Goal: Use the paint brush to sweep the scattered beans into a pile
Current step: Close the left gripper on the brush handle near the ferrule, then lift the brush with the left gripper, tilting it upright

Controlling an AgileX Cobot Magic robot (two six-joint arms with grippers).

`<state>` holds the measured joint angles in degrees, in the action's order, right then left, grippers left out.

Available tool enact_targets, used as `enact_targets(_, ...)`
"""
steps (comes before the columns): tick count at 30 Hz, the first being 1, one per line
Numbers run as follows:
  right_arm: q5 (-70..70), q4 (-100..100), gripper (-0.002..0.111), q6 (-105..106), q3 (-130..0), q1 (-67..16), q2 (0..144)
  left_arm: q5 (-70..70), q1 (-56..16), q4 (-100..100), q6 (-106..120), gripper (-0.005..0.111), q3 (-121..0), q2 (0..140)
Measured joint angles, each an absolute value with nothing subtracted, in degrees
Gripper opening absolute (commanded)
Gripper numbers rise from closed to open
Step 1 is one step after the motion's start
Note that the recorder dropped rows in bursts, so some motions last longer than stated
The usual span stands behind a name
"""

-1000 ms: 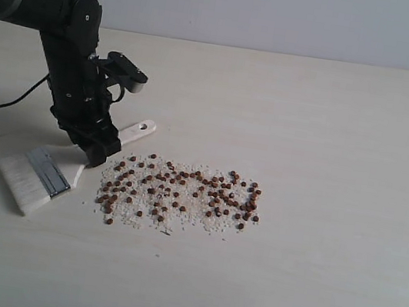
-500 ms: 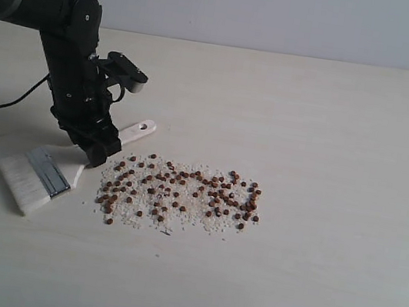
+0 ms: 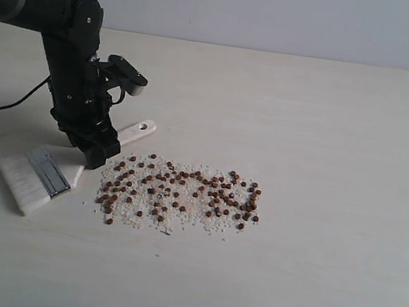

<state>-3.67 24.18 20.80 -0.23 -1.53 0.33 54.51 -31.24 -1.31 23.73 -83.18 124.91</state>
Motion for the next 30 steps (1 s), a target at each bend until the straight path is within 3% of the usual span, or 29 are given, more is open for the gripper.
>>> enact_targets(14,-3.7,24.2,0.000,20.8,-0.2,-1.5,0.3,54.5,-31.2,-1.0,23.7,0.055,-83.3,125.0)
enact_targets(17,-3.7,24.2,0.000,20.8,-0.2,-1.5,0.3,54.5,-31.2,-1.0,23.7,0.041,-83.3,125.0)
enact_targets(21,-3.7,24.2,0.000,20.8,-0.2,-1.5,0.3,54.5,-31.2,-1.0,23.7,0.002,-83.3,125.0)
enact_targets(30,-3.7,24.2,0.000,20.8,-0.2,-1.5,0.3,55.8,-31.2,0.0,23.8,0.000,-83.3,125.0)
